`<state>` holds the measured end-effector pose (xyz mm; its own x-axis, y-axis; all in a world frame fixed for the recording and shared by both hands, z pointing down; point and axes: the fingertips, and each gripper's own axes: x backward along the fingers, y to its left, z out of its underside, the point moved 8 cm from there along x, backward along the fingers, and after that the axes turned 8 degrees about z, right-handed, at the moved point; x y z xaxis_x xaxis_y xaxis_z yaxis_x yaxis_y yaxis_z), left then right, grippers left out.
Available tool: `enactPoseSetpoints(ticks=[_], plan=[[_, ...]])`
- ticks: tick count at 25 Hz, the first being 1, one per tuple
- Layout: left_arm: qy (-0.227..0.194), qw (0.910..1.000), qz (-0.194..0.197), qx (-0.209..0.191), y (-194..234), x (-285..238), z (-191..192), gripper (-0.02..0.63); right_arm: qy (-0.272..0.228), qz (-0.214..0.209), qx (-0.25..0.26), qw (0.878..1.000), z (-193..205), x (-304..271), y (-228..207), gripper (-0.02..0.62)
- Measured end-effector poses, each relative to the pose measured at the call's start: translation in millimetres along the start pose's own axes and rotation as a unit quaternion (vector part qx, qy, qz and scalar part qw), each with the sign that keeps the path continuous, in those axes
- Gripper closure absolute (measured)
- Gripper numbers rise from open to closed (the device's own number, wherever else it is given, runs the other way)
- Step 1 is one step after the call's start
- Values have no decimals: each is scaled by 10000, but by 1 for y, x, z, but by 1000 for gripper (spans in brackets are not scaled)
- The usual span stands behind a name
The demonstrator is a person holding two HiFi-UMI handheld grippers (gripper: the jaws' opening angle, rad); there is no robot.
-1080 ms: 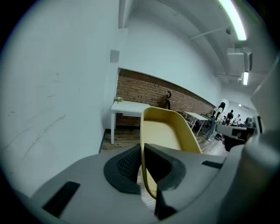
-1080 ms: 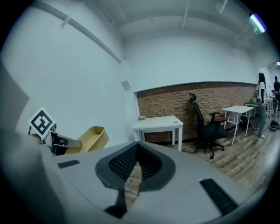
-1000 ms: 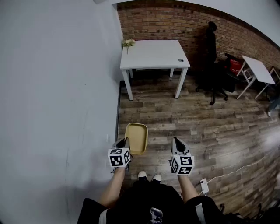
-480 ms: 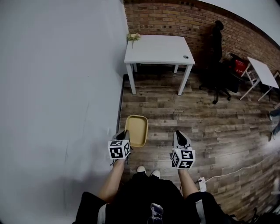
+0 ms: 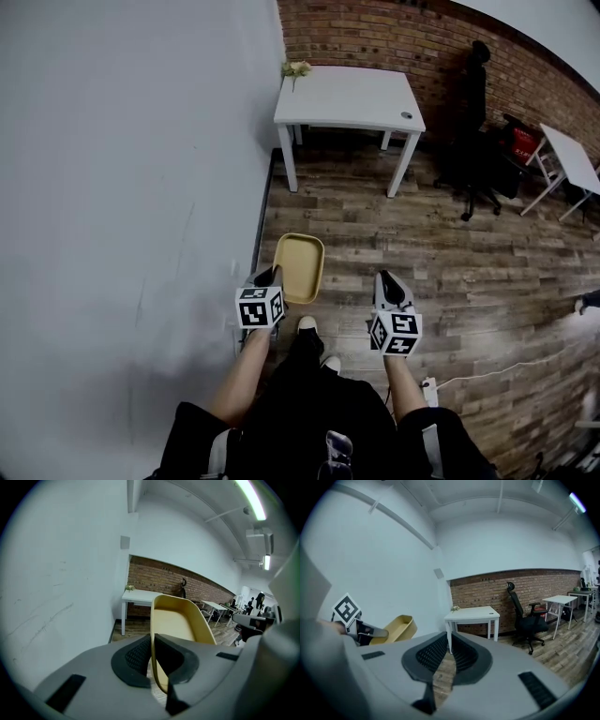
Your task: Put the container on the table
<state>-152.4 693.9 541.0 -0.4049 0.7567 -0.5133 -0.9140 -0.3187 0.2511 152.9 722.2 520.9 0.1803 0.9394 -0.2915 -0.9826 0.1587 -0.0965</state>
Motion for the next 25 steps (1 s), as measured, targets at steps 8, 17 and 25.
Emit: enactPoseSetpoints(ticks=[8,17,25], plan=[[-13,10000,58,48,0,-23,-7,584,78,-35,46,10000,-1,-20,-7,569],[53,9998,198,14,11,-85,-40,584,195,-18,57,9998,-12,-75,-23,569],[127,9993,338,-27,41,-153,-89,583,186,153,-32,9997,-40,-154,-32,569]])
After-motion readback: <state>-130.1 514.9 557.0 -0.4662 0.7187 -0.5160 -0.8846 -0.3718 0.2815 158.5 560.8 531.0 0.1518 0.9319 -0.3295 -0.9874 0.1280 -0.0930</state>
